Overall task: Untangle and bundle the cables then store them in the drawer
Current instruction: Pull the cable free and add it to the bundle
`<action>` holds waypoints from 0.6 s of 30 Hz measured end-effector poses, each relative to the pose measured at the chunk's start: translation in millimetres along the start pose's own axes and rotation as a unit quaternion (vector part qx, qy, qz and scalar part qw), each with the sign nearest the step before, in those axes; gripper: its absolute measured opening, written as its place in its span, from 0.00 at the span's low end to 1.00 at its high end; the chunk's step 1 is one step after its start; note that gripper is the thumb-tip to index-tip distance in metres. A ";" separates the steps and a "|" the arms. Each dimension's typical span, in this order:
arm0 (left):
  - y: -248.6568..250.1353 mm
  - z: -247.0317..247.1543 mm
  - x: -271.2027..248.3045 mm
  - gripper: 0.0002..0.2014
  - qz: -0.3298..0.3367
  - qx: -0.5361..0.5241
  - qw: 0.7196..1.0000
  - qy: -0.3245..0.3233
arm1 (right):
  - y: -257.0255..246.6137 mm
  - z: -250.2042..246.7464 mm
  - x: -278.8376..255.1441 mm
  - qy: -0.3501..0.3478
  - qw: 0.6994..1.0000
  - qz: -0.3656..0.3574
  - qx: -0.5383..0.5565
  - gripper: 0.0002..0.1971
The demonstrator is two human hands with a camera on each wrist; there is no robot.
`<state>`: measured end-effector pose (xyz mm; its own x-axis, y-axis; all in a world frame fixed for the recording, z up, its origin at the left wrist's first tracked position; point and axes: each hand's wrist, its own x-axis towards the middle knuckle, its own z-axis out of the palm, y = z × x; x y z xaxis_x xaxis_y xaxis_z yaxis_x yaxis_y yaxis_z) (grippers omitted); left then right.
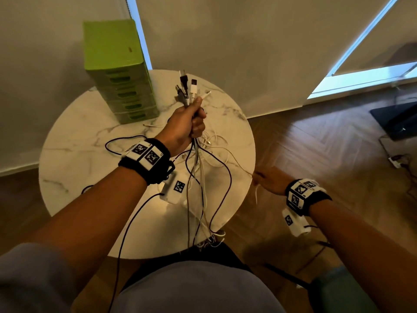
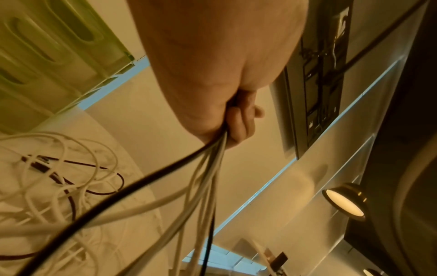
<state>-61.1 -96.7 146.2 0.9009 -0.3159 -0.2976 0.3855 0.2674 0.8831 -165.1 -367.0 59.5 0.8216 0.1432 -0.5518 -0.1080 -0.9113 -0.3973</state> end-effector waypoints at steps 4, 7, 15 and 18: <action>9.6 6.3 -7.2 0.21 -0.004 -0.014 0.999 -0.028 | -10.0 1.4 5.8 -0.009 0.999 -0.027 -0.037 0.17; 12.9 14.0 -12.2 0.22 -0.009 0.000 0.998 -0.057 | -40.1 -10.1 7.5 0.071 0.993 -0.087 0.025 0.43; 7.1 40.2 -26.6 0.19 0.015 0.112 0.979 -0.169 | -133.7 -17.2 11.8 0.000 0.941 -0.174 0.290 0.18; 15.0 27.8 -25.8 0.13 0.021 0.066 0.980 -0.188 | -122.3 -23.5 7.7 -0.038 0.899 -0.153 0.408 0.21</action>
<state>-84.1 -109.8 177.2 0.7693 -0.6262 -0.1268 0.2975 0.1755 0.9385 -132.5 -263.5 121.1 0.8451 0.3932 -0.3621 -0.2843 -0.2428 -0.9275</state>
